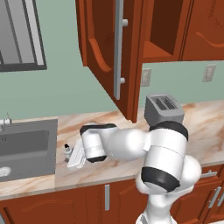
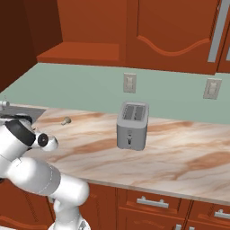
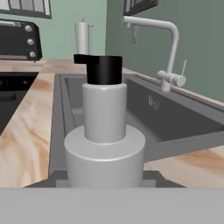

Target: Open the cabinet. Pick the soap dispenser and place it next to the sink. Then close the cabinet.

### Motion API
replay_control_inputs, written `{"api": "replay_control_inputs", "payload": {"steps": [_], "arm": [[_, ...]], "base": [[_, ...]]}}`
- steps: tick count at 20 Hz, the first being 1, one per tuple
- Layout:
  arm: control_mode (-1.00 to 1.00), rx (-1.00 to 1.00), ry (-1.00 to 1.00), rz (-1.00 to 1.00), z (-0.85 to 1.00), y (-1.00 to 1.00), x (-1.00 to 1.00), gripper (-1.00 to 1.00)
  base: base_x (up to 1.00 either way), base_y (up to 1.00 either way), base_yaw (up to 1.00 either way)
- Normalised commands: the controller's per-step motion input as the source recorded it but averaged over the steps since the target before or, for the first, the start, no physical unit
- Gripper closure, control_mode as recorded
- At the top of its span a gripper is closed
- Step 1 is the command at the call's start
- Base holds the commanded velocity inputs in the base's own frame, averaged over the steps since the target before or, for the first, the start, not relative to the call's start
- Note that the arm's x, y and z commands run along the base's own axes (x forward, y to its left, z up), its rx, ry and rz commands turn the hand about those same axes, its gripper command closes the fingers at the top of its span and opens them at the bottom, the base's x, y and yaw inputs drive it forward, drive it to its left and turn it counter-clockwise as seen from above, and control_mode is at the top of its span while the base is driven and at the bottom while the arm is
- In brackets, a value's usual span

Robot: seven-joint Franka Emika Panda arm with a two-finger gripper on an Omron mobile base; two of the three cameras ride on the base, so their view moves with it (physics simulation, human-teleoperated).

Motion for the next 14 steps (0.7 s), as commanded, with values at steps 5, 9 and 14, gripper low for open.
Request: {"api": "replay_control_inputs", "payload": {"steps": [5, 9, 14], "arm": [[-1.0, 0.02, 0.0, 0.0, -0.13, -0.14, 0.0, -1.0], [-1.0, 0.03, 0.0, 0.0, -0.06, -0.13, 0.0, -1.0], [-1.0, 0.04, 0.0, 0.0, -0.02, -0.17, -0.03, -1.0]], "base": [[0.0, 0.0, 0.0], [0.0, 0.0, 0.0], [0.0, 0.0, 0.0]]}}
